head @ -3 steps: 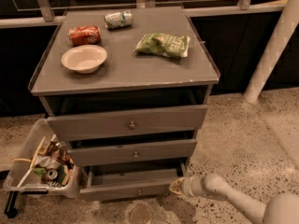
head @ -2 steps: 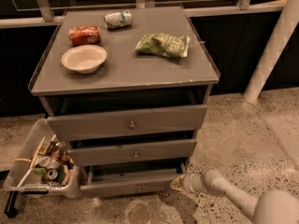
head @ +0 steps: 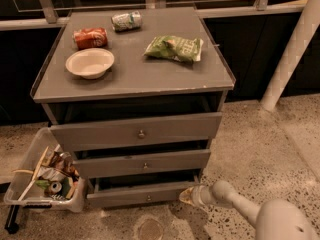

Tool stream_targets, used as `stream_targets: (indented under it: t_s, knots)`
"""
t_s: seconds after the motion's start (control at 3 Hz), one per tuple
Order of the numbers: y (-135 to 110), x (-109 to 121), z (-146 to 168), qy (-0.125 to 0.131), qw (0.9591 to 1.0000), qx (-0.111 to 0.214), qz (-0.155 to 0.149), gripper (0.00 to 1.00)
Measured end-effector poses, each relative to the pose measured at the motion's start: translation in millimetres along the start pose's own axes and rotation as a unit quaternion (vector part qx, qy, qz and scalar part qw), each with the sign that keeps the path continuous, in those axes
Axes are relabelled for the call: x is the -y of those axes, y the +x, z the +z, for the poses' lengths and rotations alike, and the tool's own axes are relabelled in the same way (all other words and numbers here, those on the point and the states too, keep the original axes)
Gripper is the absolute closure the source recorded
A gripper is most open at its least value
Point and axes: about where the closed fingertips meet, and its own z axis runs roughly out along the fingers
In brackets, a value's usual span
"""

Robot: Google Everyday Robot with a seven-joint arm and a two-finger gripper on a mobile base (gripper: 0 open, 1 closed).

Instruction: Close bottom drawer

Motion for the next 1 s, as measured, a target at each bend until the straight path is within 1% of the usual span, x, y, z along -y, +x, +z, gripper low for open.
stream_targets:
  t_s: [0.33,1.0]
  knots:
    - [2.4,7.2,13.3,0.000,1.0000,-0.002,-0.001,0.82]
    - [2.3,7.2,13.3,-0.001,1.0000,-0.002,-0.001,0.35]
